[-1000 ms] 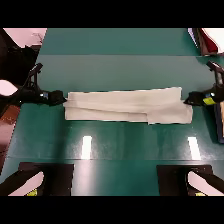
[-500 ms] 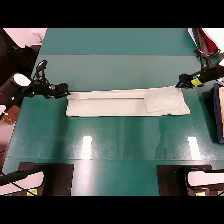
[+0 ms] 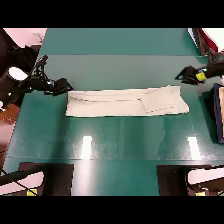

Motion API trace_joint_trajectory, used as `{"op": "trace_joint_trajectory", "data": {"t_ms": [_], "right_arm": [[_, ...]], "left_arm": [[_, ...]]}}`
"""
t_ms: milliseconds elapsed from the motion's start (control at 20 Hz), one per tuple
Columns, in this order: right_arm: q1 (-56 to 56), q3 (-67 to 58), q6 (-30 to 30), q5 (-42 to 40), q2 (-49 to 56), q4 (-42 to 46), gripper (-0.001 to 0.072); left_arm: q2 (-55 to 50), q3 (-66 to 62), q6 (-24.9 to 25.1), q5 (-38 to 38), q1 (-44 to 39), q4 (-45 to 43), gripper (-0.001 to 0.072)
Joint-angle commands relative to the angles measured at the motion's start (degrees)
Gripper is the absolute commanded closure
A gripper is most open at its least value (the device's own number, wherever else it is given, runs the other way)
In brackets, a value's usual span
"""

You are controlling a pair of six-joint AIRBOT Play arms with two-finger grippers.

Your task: Fold the shirts.

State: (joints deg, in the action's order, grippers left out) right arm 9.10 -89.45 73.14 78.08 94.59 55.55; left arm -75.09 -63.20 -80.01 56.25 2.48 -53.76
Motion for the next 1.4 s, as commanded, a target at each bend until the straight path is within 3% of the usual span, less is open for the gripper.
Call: {"op": "trace_joint_trajectory", "data": {"t_ms": [0, 300, 950, 1000, 1050, 1150, 1200, 1250, 1350], "right_arm": [[7.8, 4.9, -1.8, 6.4, -0.9, -1.1, 0.0156], [15.4, 13.9, -11.5, 4.0, 0.1, -4.9, 0.0122], [1.6, 7.8, -11.8, 6.9, 10.1, -5.0, 0.0125], [1.0, 7.8, -11.8, 6.8, 10.1, -5.0, 0.0154], [0.2, 7.8, -11.8, 6.6, 10.1, -5.0, 0.0227], [-0.9, 7.8, -11.8, 6.4, 10.1, -5.0, 0.0444], [-1.3, 7.8, -11.8, 6.4, 10.0, -5.0, 0.0603], [-1.6, 7.8, -11.8, 6.4, 9.6, -5.0, 0.0693], [-1.7, 7.8, -11.6, 6.3, 7.6, -5.2, 0.0694]], "left_arm": [[1.1, -1.4, 1.0, 4.4, 0.0, 0.7, 0.0682], [1.1, -1.4, 0.9, 4.7, 0.0, 7.7, 0.0682], [1.1, -1.4, 0.9, 8.1, -0.3, 7.6, 0.0683], [1.1, -1.4, 0.9, 7.8, -1.2, 7.2, 0.0683], [1.1, -1.4, 0.9, 7.2, -2.6, 6.8, 0.0683], [1.0, -1.4, 0.9, 4.9, -6.7, 5.8, 0.0684], [1.0, -1.4, 0.9, 3.2, -9.1, 5.7, 0.0684], [1.0, -1.4, 0.7, 1.6, -11.1, 5.7, 0.0684], [0.9, -1.5, -0.4, -3.2, -15.0, 5.8, 0.0684]]}}
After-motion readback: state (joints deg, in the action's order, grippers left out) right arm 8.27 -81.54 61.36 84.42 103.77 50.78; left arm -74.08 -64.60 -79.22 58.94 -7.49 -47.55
